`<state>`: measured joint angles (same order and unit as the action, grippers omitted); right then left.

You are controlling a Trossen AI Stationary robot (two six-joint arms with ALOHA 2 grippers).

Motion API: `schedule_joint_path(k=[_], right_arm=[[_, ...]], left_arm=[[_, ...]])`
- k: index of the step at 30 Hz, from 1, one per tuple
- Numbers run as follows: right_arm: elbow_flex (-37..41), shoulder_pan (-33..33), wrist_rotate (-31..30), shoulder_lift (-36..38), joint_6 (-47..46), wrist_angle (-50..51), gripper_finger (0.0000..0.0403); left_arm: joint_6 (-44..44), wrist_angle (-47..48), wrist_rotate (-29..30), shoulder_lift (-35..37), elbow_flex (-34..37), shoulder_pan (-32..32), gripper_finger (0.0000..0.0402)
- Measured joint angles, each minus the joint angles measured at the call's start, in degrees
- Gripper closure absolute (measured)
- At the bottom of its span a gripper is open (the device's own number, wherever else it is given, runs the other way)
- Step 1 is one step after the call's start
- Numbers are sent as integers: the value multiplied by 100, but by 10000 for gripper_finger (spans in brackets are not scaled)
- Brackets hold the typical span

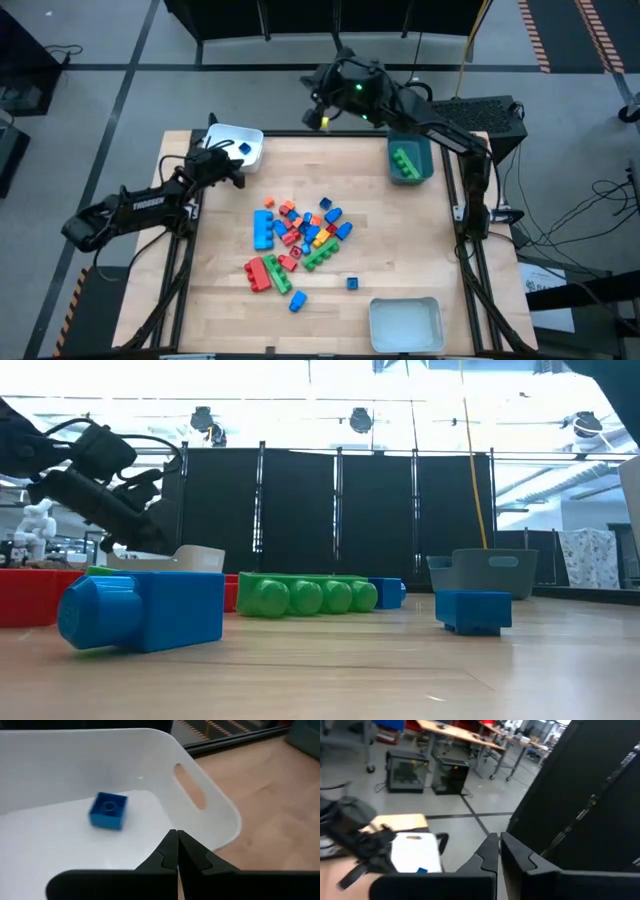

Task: Sort blocks by size
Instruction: Adjust the white bin

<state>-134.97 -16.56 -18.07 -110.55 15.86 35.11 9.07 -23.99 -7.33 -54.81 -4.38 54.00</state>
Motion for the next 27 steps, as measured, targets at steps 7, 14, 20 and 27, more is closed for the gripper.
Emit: schedule_joint_path(k=[7,14,20,27], right_arm=[[-9,112,-11,241,-11,306,402],[2,125,14,130,-112,805,403],[2,196,-6,132,-272,1147,403],[2,256,-12,160,-187,1175,403]], left_arm=[[308,-291,15,-606,-328,-530,400],[146,-481,650,-1334,-1013,-682,400],[9,-353,768,-2044,-1632,-602,400],[3,104,556,-2740,-2094,-602,400]])
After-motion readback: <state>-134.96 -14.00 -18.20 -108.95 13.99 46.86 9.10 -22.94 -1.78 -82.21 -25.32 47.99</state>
